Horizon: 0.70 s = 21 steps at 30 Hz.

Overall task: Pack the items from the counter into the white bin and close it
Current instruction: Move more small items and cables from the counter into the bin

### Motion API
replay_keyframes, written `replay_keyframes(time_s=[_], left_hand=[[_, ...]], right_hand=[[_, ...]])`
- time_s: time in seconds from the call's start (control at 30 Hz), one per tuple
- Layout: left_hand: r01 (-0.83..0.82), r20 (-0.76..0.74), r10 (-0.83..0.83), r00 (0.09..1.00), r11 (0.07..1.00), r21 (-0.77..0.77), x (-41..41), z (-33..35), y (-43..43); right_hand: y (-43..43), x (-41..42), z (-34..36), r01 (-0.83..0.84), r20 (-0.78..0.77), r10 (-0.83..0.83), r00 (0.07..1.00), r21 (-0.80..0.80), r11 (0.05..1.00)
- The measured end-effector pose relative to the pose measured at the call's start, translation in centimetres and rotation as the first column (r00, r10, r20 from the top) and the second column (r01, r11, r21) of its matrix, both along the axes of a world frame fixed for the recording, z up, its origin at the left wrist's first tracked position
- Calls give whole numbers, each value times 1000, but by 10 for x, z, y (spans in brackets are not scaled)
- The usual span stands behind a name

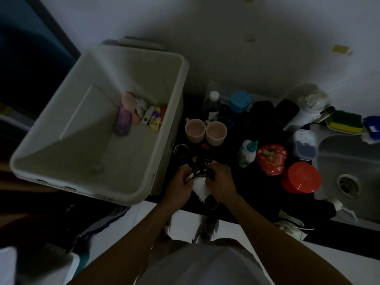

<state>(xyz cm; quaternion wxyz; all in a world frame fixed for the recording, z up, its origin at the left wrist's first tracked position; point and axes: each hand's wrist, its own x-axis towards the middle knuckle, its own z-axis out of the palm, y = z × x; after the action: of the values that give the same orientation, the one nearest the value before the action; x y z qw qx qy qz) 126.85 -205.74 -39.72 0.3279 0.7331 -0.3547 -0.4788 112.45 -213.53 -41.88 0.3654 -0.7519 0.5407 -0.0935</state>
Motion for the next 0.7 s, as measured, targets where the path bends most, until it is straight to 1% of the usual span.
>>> replay_keyframes(time_s=[0.1, 0.23, 0.3, 0.4, 0.47, 0.5, 0.7], left_hand=[[-16, -20, 17, 1000, 1000, 26, -2, -1, 5], [-30, -15, 31, 999, 999, 33, -3, 0, 12], [-32, -10, 33, 999, 999, 38, -3, -1, 16], [-35, 1, 35, 999, 998, 44, -3, -1, 19], [-39, 4, 39, 999, 998, 48, -3, -1, 20], [-39, 8, 39, 999, 998, 47, -4, 0, 20], [-34, -19, 35, 999, 999, 36, -8, 6, 10]], right_hand=[[1, 9, -8, -91, -205, 83, 975, -29, 995], [0, 13, -17, -129, -379, 74, 923, -122, 984], [0, 12, -19, -159, -430, 75, 900, -162, 974], [-3, 9, -22, -207, -454, 92, 886, -208, 956], [-4, 7, -22, -269, -491, 158, 856, -164, 949], [-5, 6, -21, -273, -485, 164, 859, -162, 948], [-6, -1, -8, -76, -295, 12, 955, -205, 976]])
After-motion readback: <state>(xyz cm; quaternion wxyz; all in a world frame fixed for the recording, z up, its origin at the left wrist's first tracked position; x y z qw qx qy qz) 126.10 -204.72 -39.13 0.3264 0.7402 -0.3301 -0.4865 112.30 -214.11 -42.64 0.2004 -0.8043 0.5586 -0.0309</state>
